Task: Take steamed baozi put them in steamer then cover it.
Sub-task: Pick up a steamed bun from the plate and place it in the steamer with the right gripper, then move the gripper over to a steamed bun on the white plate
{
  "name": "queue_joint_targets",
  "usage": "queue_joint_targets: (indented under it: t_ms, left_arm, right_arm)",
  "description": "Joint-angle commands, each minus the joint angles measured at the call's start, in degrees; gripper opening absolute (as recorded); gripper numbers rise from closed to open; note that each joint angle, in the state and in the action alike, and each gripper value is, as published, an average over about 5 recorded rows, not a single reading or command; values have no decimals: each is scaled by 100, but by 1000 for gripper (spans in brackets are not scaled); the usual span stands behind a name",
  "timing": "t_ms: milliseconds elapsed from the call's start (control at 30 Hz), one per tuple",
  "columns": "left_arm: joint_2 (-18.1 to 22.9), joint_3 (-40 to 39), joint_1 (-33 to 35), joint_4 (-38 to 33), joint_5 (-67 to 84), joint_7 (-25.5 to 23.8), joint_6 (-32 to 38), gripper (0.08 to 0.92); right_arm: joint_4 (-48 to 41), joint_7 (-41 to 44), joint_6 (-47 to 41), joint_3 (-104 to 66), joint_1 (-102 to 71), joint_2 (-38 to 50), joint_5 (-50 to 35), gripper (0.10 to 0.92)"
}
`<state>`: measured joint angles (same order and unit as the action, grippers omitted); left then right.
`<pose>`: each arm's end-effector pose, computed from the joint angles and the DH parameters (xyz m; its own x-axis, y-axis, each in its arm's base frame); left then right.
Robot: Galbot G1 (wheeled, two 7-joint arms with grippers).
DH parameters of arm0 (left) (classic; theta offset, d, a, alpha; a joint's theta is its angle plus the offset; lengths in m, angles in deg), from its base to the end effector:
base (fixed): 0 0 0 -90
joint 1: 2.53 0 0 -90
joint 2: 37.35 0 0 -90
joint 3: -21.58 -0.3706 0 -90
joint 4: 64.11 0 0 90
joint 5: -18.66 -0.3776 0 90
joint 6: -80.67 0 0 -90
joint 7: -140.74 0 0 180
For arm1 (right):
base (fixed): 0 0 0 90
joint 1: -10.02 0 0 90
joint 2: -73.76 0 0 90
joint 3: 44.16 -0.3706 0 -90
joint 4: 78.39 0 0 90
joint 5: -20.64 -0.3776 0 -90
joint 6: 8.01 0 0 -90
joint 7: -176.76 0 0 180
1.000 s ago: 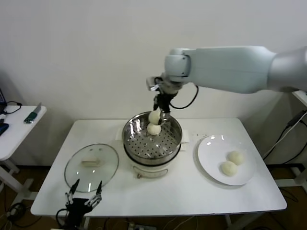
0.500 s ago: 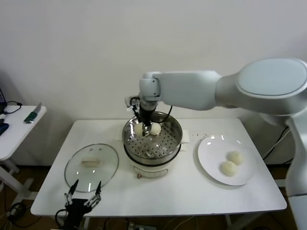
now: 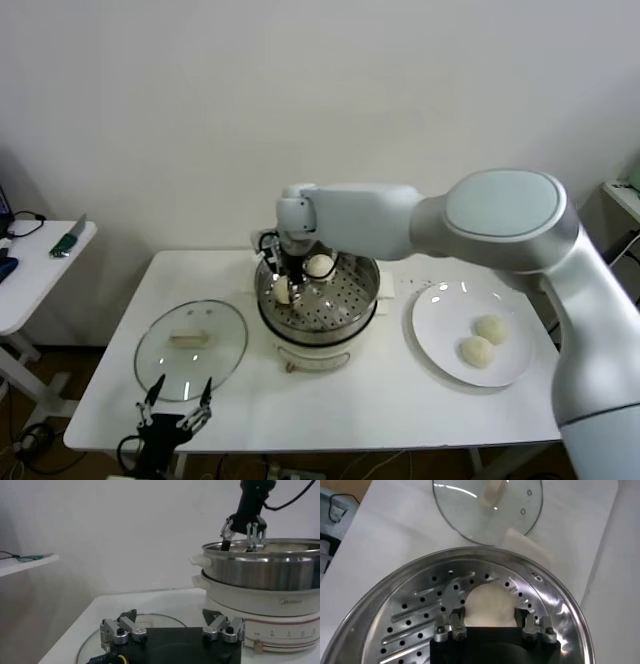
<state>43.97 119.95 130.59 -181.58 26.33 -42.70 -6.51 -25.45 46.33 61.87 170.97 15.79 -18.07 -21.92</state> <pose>0.1142 0.0779 -0.3629 -0.9778 0.0052 0.2097 0.0199 0.9975 0.0681 0.6044 0.2654 -0.1132 -0.1805 -0.1634 0.9699 -0.9053 -0.3579 -0.2288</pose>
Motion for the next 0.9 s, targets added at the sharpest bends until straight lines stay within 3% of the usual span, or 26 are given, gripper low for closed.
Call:
queue_joint_targets:
  t_ms: [33,300,667,900]
  left_arm:
    - [-8,8,-4,8,3,0,-3,823]
    - [-8,11,27,-34,-7,-1,-4,823]
    - [2,-11,38,-74,-62,-4,-3,823]
    - [-10,6,46,-90,-62,-3,3,823]
  right_arm:
    - [-199,-85,-23,-36,-265,-125,211,664]
    - [170,-81,13,-184,70,216,159,814]
    - [1596,386,280,301,1560,1695,-685,823]
    - [2293,726,554,795,1939,3309,-394,823]
